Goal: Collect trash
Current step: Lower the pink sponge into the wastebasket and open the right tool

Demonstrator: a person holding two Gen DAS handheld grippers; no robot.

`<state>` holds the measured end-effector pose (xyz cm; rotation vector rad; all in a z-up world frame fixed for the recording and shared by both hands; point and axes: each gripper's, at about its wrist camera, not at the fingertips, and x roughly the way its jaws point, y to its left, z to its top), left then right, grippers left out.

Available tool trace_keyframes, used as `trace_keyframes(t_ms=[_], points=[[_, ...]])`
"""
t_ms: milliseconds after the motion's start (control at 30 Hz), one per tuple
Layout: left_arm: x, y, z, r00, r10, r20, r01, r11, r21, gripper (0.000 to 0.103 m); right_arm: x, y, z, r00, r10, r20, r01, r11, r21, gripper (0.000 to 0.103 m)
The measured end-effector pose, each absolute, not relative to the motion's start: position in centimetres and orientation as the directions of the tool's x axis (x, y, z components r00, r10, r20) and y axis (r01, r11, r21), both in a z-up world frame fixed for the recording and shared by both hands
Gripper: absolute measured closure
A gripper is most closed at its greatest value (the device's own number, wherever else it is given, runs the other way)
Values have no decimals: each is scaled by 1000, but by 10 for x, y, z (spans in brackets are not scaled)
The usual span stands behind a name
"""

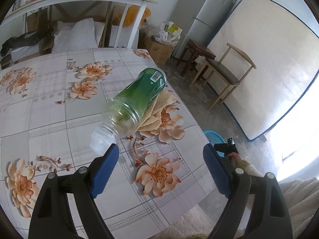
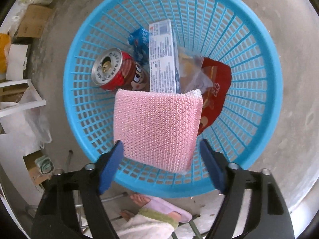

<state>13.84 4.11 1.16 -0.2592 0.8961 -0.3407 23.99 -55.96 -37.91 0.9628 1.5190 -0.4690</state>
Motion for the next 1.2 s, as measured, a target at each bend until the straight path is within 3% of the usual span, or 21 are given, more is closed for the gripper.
trace_keyframes(t_ms=[300, 500, 667, 900, 1067, 1133, 1200], points=[[144, 48, 8, 575, -387, -721, 159, 917, -365, 19, 244, -542, -360, 78, 178, -981, 745, 643, 176, 66], [146, 55, 3, 573, -380, -726, 136, 918, -373, 19, 255, -507, -330, 97, 13, -995, 636, 768, 72, 71], [143, 57, 4, 580, -369, -727, 128, 922, -365, 19, 278, -474, -326, 68, -165, -984, 500, 859, -109, 71], [137, 69, 5, 597, -345, -724, 103, 928, -357, 19, 288, -421, -343, 46, -500, -865, 233, 847, -477, 74], [132, 79, 5, 603, -337, -723, 86, 929, -361, 19, 277, -415, -346, 50, -303, -952, 240, 929, -283, 71], [130, 83, 5, 608, -339, -718, 82, 927, -367, 19, 268, -424, -336, 70, -257, -964, 293, 929, -226, 57], [127, 87, 7, 618, -339, -710, 82, 925, -371, 19, 258, -437, -318, 118, -200, -973, 362, 921, -145, 51]])
